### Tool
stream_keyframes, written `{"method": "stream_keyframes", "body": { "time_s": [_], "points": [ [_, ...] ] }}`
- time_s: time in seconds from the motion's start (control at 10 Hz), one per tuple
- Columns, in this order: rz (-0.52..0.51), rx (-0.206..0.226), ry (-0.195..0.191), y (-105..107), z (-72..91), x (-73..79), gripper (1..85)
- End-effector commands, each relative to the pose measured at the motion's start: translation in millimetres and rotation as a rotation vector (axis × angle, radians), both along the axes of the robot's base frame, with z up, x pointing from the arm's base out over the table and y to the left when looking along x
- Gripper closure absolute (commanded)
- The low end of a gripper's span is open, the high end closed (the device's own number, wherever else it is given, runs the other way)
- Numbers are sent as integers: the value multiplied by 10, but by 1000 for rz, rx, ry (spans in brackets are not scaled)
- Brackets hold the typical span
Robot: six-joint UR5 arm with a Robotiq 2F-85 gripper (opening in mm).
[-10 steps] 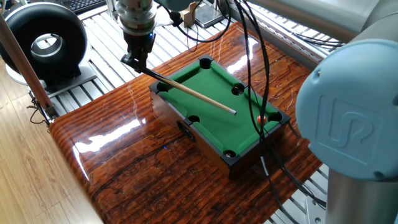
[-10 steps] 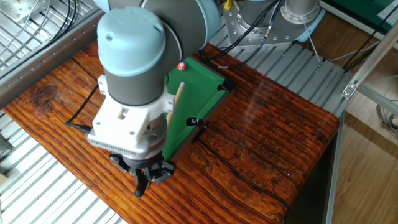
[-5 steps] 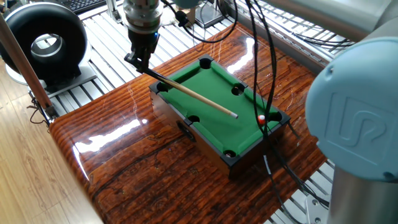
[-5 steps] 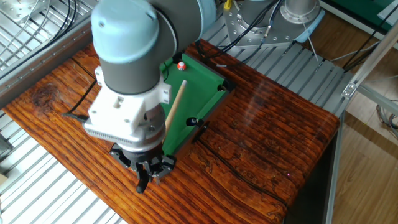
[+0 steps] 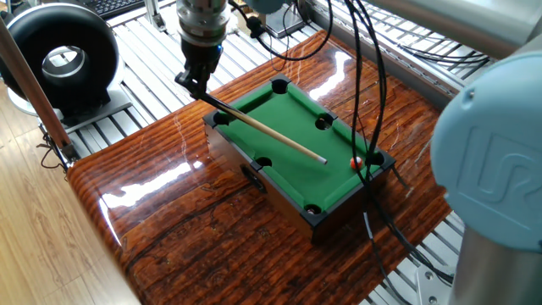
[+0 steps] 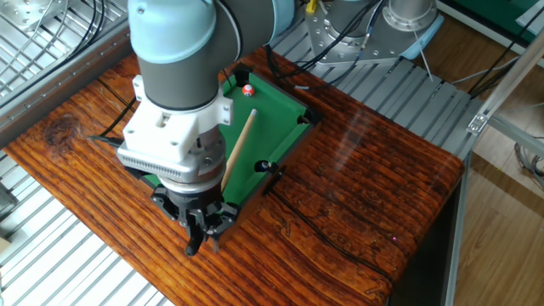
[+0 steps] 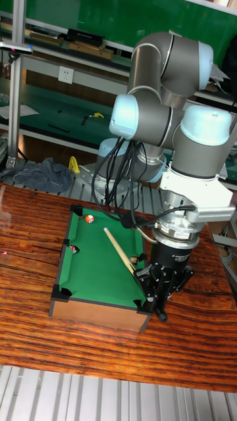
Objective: Hit the pool ball
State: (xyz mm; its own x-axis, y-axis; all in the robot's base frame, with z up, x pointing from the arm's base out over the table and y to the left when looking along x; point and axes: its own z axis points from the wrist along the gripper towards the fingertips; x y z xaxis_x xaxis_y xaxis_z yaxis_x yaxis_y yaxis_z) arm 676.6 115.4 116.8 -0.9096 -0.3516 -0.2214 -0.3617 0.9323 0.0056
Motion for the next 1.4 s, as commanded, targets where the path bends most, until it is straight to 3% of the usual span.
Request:
{"method": "stream_keyframes", "body": {
  "time_s": [0.0,0.5,1.3],
  "points": [
    [0,13,-10,-18,-26,-49,843],
    [6,7,6,-21,-64,-149,843],
    [49,-39,41,-114,-130,-326,843]
  ]
}}
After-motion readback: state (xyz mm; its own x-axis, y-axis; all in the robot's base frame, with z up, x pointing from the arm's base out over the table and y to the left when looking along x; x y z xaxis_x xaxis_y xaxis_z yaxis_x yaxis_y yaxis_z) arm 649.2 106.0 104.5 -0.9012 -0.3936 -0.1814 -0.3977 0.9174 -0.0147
